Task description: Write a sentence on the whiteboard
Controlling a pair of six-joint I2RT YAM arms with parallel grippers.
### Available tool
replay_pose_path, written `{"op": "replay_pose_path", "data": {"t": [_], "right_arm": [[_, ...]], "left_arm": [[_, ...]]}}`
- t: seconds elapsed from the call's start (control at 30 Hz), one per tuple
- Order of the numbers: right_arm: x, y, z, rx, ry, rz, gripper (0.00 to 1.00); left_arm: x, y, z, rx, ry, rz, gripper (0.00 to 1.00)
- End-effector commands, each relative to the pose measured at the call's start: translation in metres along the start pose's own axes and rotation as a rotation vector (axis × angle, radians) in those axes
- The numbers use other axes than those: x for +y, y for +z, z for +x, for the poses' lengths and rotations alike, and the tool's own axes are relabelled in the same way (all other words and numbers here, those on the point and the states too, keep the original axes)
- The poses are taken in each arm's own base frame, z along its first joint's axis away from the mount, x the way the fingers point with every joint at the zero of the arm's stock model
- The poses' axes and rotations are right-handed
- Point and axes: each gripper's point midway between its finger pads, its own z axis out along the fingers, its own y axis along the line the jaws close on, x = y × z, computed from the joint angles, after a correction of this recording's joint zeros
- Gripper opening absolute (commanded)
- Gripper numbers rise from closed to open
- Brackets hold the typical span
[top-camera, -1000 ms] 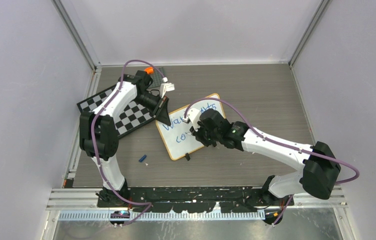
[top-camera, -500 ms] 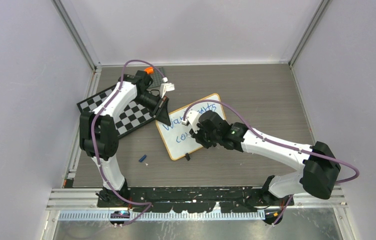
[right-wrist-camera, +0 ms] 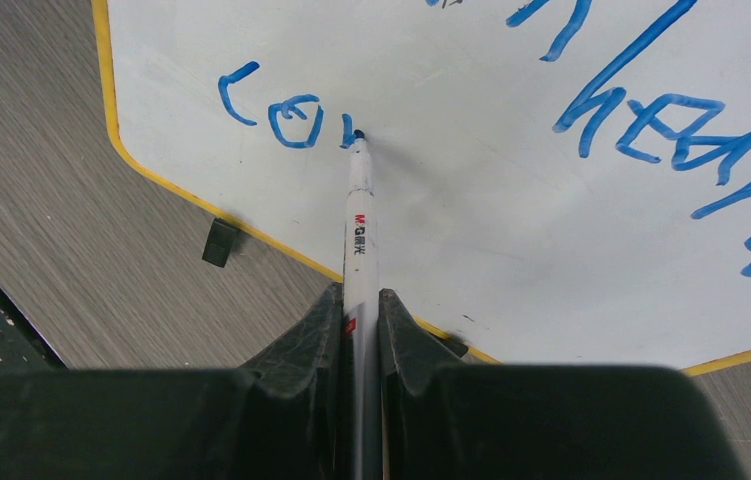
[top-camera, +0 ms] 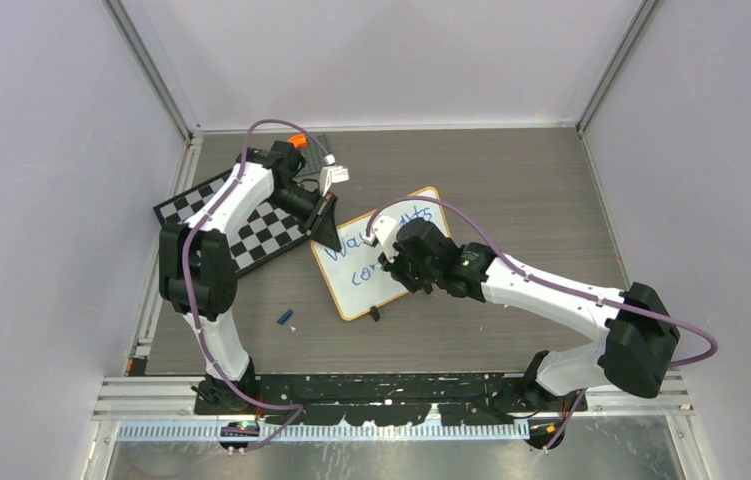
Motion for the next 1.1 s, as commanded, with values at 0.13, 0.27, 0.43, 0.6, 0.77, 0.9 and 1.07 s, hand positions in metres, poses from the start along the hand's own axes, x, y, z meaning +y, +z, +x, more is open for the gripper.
{"op": "replay_pose_path", "data": {"t": [0.13,0.27,0.43,0.6,0.77,0.9,1.07], "right_arm": [[-0.002,0.002,-0.002,0.0,-0.01,0.003,0.0],[0.001,0.003,0.007,0.026,-0.011,-0.01,0.0],[0.01,0.004,0.014,0.053,-0.017,-0.049,0.0],[0.011,0.004,0.013,0.057,-0.024,-0.052,0.0],[0.002,0.001,-0.004,0.003,-0.016,-0.006,0.0],[-0.004,-0.002,-0.017,-0.043,0.002,0.027,0.0],[-0.012,-0.004,-0.025,-0.07,0.019,0.054,0.0]], "left_arm": [[0.009,0.008,0.003,0.03,0.004,-0.006,0.0],[0.009,0.009,0.004,0.033,0.0,-0.005,0.0],[0.009,0.009,0.003,0.033,0.001,-0.005,0.0],[0.009,0.009,0.004,0.034,0.0,-0.005,0.0],[0.009,0.009,0.003,0.034,-0.001,-0.003,0.0],[0.009,0.009,0.003,0.033,0.0,-0.004,0.0],[0.009,0.009,0.003,0.033,0.001,-0.004,0.0]]}}
